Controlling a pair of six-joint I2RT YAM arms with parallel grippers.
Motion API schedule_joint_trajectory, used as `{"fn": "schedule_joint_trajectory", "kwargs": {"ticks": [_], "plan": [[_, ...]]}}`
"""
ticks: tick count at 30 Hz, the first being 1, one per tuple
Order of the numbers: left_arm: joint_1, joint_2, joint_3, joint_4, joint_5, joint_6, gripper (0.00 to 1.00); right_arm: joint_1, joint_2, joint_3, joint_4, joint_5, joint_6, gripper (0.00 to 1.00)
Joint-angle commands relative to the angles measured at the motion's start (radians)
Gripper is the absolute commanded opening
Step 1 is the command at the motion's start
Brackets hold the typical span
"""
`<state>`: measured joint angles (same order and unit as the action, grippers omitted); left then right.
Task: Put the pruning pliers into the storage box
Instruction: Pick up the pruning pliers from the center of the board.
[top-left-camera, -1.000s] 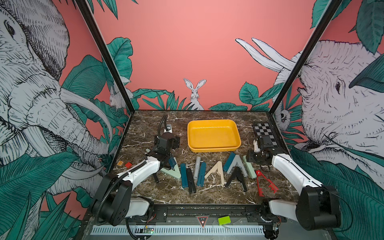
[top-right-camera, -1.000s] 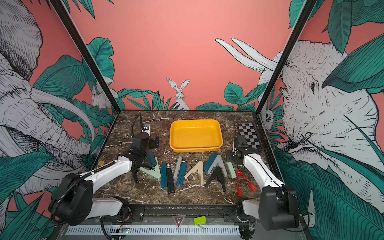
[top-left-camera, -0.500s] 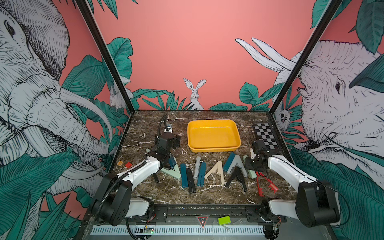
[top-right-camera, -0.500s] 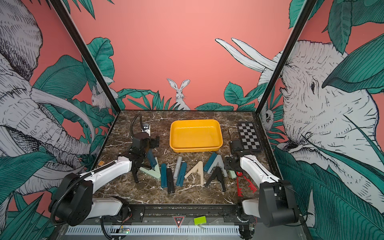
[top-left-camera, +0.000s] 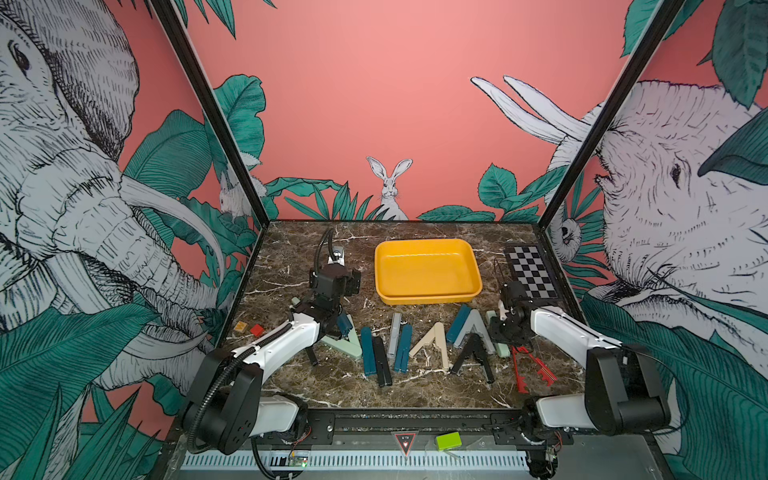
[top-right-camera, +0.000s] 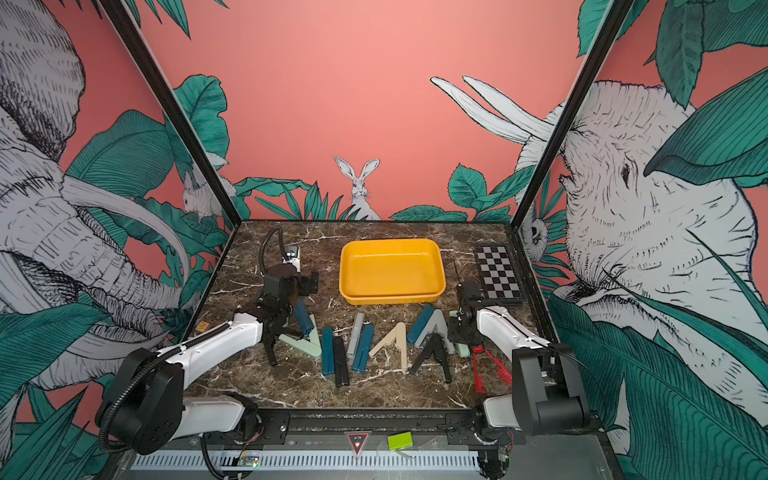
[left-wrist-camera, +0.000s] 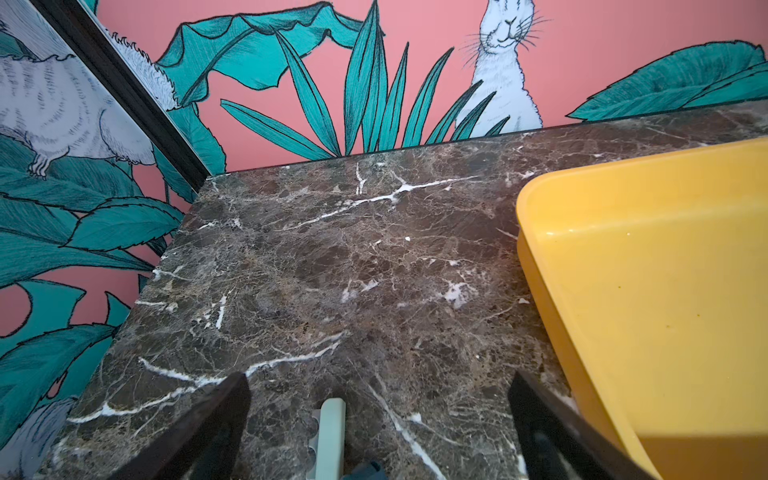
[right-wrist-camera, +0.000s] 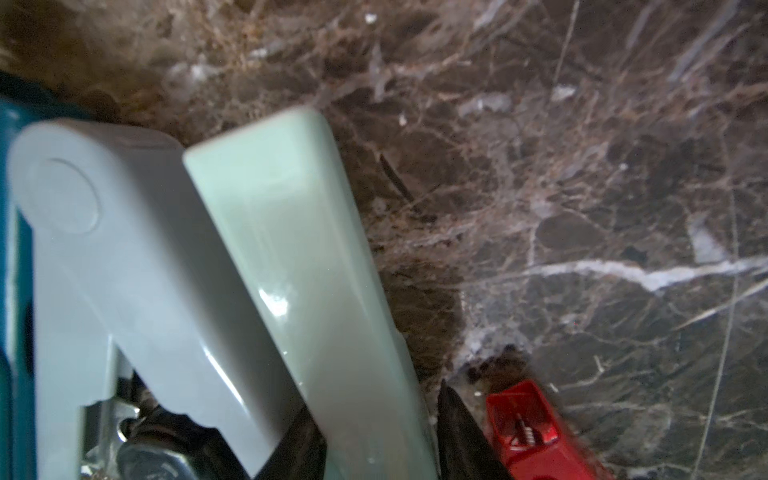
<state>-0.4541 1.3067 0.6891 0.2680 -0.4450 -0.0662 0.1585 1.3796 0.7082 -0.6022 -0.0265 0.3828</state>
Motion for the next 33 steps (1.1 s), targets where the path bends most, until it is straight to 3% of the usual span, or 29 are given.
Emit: {"fn": "schedule_joint_trajectory", "kwargs": {"ticks": [1, 15, 24, 33], "plan": [[-0.005, -0.04, 0.018, -0.001, -0.005, 0.007, 0.99, 0.005, 0.006, -0.005, 0.037, -0.014, 0.027, 0.38], [-0.005, -0.061, 0.0, -0.009, -0.084, -0.044, 0.99, 0.003, -0.024, -0.01, 0.067, 0.01, 0.03, 0.2], [-0.005, -0.062, 0.003, -0.007, -0.081, -0.039, 0.99, 0.003, -0.191, 0.001, 0.074, 0.054, 0.024, 0.17], [-0.004, -0.084, -0.019, -0.004, -0.121, -0.063, 0.99, 0.012, -0.26, 0.096, 0.088, 0.021, 0.04, 0.14]]}}
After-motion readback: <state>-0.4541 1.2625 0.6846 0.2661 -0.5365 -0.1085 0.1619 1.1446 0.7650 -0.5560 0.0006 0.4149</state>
